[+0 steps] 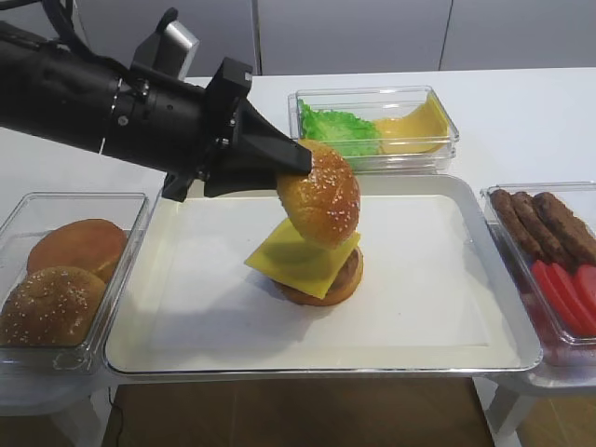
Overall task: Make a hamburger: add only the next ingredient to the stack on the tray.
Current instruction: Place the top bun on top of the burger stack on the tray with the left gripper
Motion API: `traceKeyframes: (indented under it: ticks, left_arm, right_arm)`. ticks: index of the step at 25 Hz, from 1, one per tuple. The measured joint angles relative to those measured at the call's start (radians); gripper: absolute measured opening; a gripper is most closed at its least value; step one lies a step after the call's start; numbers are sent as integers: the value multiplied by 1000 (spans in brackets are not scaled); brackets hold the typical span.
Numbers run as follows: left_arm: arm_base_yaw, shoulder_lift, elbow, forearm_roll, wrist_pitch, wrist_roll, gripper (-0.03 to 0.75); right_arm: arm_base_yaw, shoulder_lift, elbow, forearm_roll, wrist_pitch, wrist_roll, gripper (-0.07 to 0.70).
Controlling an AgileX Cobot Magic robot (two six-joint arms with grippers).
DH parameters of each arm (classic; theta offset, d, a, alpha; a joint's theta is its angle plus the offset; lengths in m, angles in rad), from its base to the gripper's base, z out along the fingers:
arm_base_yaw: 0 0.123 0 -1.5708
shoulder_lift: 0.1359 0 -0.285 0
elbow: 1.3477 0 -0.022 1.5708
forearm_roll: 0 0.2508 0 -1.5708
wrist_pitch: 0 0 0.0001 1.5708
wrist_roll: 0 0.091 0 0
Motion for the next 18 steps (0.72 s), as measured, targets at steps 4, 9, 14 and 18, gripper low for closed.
traceKeyframes:
  ticks: [4, 9, 14, 18]
  left_arm:
    - [0, 27, 2, -22, -2, 11, 153]
    - [0, 56, 2, -30, -2, 15, 153]
    - [0, 86, 2, -32, 4, 22, 153]
    - [0, 98, 2, -34, 6, 36, 153]
  right_arm:
    - [0, 0, 0, 0, 0, 0, 355]
    - [0, 0, 0, 0, 0, 2, 355]
    - [0, 0, 0, 0, 0, 2, 355]
    - [0, 0, 0, 0, 0, 2, 355]
